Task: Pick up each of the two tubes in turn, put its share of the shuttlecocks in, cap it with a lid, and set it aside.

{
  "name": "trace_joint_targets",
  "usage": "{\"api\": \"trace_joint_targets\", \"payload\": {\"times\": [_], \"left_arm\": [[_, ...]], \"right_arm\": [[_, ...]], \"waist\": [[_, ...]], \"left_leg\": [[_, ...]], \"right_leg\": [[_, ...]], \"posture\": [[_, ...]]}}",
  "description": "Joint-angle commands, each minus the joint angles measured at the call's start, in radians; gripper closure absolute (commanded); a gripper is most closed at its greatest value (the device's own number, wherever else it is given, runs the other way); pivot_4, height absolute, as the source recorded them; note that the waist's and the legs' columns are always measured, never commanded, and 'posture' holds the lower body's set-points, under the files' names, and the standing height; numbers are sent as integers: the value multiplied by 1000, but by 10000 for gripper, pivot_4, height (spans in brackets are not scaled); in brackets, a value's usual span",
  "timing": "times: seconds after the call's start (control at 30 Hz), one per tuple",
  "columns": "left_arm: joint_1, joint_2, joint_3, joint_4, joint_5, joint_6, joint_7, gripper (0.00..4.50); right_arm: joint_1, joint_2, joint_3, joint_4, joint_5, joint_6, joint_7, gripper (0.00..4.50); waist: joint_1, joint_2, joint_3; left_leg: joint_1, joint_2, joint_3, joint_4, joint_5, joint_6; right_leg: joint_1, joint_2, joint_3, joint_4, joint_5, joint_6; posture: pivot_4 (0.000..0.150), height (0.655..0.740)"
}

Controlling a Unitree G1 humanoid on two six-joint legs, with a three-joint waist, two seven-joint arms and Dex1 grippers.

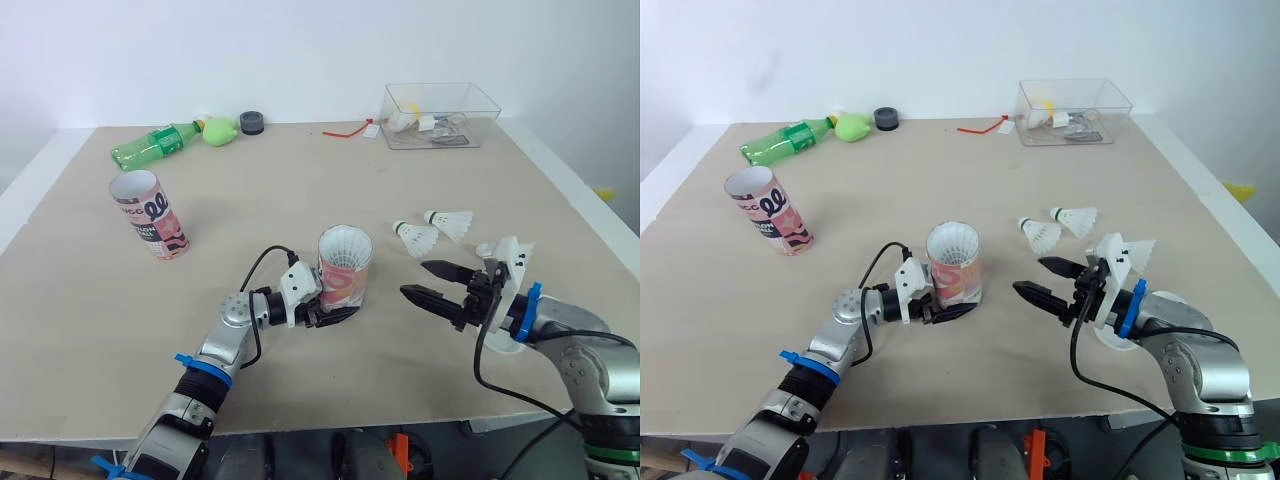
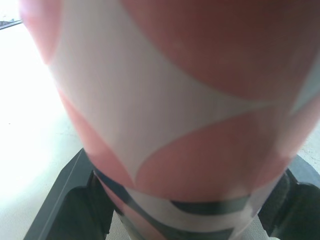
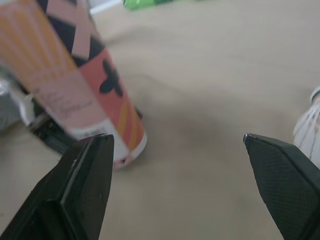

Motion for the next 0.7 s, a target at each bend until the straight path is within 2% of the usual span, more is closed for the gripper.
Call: {"api": "trace_joint_targets", "payload": {"times": [0.03, 0.1, 0.23, 0.4, 0.47, 0.7], "left_arm": [[4, 5, -17, 1, 5, 10, -13, 14700], [5, 7, -19, 0, 6, 12, -12, 14700], [5, 9, -18, 2, 8, 12, -11, 14700], [7, 8, -21, 6, 10, 14, -13, 14700], [7, 5, -22, 7, 11, 15, -10, 14700], [14, -2, -18, 2, 7, 24, 0, 14700]], "right_arm": [[2, -108, 33, -35, -75, -40, 77, 670], [9, -214, 85, -35, -165, -97, 146, 670], [-22, -378, 123, -20, -252, -140, 236, 670], [-133, -497, 184, 38, -324, -198, 363, 670], [-171, -521, 211, 67, -350, -218, 402, 670], [-362, -541, 356, 330, -566, -511, 529, 670]], "waist": [[0, 0, 0], [0, 1, 0], [0, 1, -1], [0, 1, -1], [0, 1, 0], [0, 1, -1]], "left_leg": [[0, 0, 0, 0, 0, 0], [-1, 0, 0, 0, 0, 0], [-1, 0, 0, -1, -1, 2], [-1, 0, 0, 0, -2, 2], [-1, 0, 1, 0, -2, 2], [-2, 1, 2, 0, -3, 3]], "right_leg": [[0, 0, 0, -1, 0, 0], [0, 0, 0, -2, 1, 1], [0, 1, 0, -6, 1, 1], [0, 1, 0, -6, 2, 2], [0, 1, 0, -6, 2, 2], [0, 0, 1, -8, 2, 2]], "posture": [[1500, 7400], [1500, 7400], [1500, 7400], [1500, 7400], [1500, 7400], [1500, 7400]]}}
